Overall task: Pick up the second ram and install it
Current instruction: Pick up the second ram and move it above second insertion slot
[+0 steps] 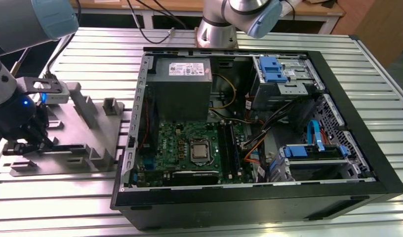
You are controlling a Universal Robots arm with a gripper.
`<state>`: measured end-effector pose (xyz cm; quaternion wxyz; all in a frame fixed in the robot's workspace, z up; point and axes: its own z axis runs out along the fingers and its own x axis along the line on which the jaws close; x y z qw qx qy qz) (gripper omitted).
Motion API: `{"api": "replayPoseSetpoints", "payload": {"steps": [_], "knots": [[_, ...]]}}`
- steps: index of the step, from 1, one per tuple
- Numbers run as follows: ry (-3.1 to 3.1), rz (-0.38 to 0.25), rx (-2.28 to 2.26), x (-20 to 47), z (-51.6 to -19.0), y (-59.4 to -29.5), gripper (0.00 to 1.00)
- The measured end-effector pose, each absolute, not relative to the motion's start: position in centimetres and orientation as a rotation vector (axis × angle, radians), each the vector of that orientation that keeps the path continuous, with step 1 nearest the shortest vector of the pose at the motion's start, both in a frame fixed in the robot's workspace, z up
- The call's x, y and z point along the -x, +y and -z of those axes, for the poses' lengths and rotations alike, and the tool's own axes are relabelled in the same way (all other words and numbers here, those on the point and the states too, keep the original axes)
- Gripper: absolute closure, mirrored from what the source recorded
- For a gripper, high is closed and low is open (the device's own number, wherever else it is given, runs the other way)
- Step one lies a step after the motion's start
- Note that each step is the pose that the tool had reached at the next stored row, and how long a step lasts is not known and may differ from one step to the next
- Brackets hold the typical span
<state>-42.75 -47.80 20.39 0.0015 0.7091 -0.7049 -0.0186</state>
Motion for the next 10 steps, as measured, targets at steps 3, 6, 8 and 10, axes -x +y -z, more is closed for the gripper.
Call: {"api": "replayPoseSetpoints", "payload": {"steps": [3, 6, 8, 10], "knots": [[-2.212, 0.059, -2.226, 42.75, -20.39, -47.80, 0.89], [-2.212, 0.059, -2.226, 42.75, -20.39, -47.81, 0.89], [-2.220, 0.059, -2.219, 42.75, -20.38, -47.80, 0.89], [-2.255, 0.059, -2.183, 42.75, -20.37, -47.81, 0.89]]}}
